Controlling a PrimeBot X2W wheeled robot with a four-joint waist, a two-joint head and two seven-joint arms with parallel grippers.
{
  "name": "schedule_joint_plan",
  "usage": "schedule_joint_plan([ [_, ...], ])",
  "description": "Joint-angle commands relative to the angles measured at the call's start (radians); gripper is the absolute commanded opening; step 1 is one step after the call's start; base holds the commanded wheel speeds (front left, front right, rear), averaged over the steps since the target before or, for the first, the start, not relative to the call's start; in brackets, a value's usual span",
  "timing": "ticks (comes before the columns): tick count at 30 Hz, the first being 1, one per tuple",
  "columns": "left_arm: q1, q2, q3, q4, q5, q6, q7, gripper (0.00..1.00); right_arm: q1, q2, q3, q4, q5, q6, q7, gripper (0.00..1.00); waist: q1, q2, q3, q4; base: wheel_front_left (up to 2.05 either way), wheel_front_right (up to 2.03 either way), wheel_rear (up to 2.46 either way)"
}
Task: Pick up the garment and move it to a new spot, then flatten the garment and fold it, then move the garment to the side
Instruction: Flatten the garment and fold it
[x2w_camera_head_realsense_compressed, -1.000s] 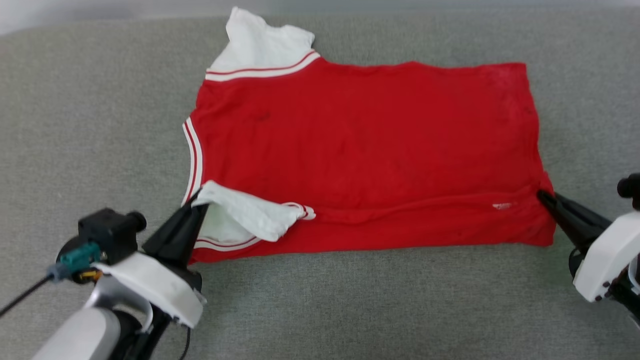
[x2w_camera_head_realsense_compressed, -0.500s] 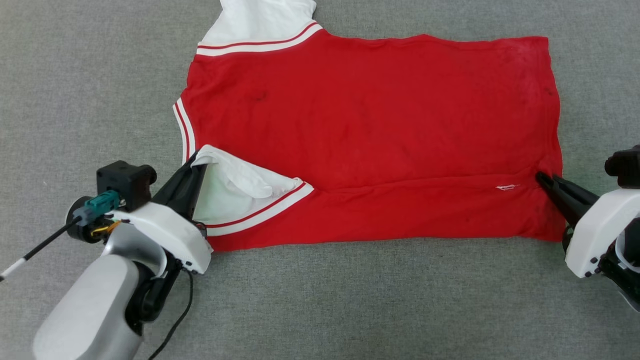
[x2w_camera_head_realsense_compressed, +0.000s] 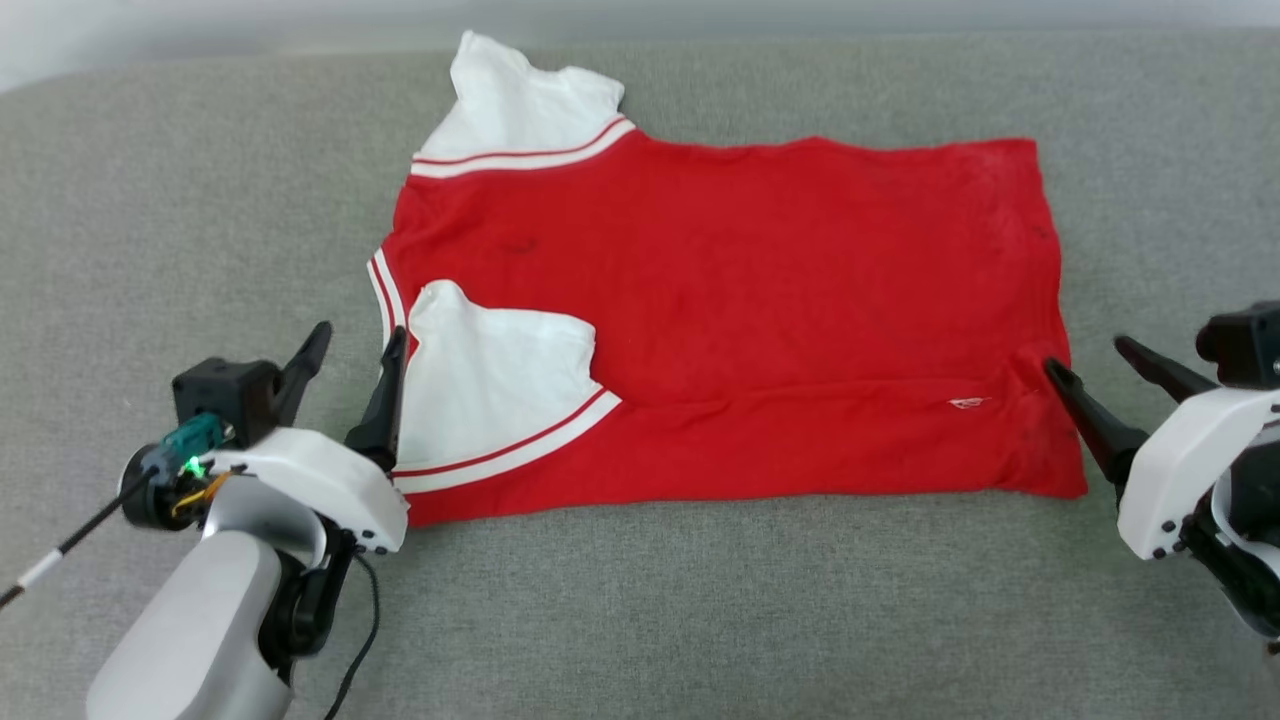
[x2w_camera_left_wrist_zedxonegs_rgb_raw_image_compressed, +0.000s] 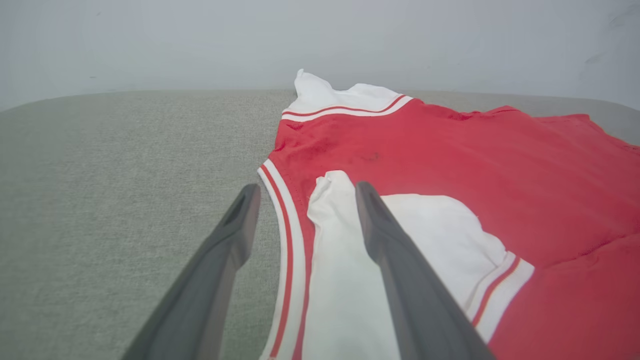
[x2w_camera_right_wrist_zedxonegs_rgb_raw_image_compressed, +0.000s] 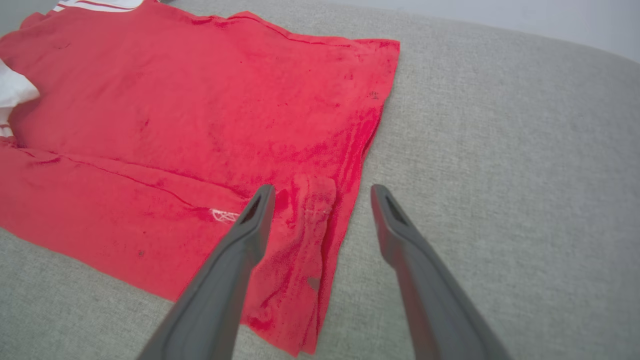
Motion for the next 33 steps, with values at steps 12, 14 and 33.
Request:
schedule_joint_plan([
  [12,0.214,0.049,0.009,-0.191,-0.029,0.157,0.125,1.0,0.179,0.215,-0.236,-0.114,-0.216,-0.001,0.167,1.0,-0.0001,-0.0001,-0.073,-0.012,0.0,0.0,0.0],
  [14,0.233,0.058,0.008,-0.214,-0.032,0.172,0.147,1.0,0.188,0.234,-0.251,-0.13,-0.229,-0.001,0.182,1.0,-0.0001,-0.0001,-0.072,-0.014,0.0,0.0,0.0],
  [33,0.283,0.145,-0.034,-0.342,0.001,0.326,0.391,1.0,0.279,0.352,-0.29,-0.332,-0.3,-0.001,0.321,1.0,-0.0001,-0.0001,0.007,-0.051,0.0,0.0,0.0],
])
